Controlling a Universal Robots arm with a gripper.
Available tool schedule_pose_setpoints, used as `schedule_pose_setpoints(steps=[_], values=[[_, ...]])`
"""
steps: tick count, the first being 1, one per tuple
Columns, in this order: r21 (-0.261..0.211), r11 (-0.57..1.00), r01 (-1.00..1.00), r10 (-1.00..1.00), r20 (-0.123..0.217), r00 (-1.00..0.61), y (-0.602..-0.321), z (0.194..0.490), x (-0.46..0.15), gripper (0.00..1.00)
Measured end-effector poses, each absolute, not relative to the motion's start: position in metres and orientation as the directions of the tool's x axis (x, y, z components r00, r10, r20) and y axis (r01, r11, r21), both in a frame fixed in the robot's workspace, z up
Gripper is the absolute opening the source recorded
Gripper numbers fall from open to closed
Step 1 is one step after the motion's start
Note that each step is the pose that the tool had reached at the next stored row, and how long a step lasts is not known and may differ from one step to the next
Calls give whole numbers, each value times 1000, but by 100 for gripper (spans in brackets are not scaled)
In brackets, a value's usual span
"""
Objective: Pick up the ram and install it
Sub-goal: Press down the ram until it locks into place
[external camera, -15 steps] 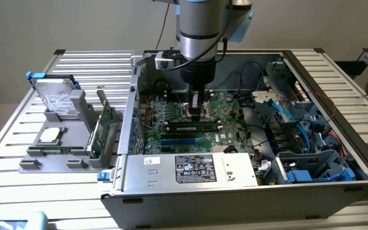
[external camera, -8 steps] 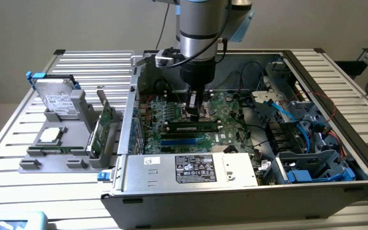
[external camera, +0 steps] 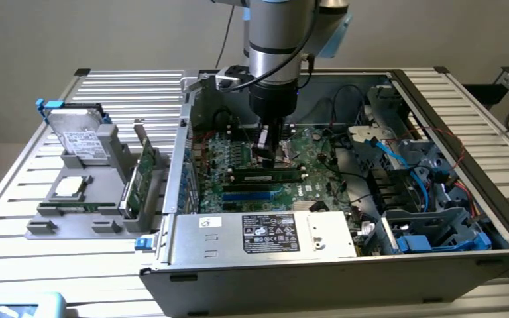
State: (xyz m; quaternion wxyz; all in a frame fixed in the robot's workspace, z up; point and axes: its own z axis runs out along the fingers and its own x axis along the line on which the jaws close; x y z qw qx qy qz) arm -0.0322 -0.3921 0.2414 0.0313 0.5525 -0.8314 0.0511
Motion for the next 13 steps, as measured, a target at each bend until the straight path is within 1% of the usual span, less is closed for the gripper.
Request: schedule_pose_setpoints(steps=[13], values=[[-52,519,-853,-846,109,-521,-392,241,-32,11]])
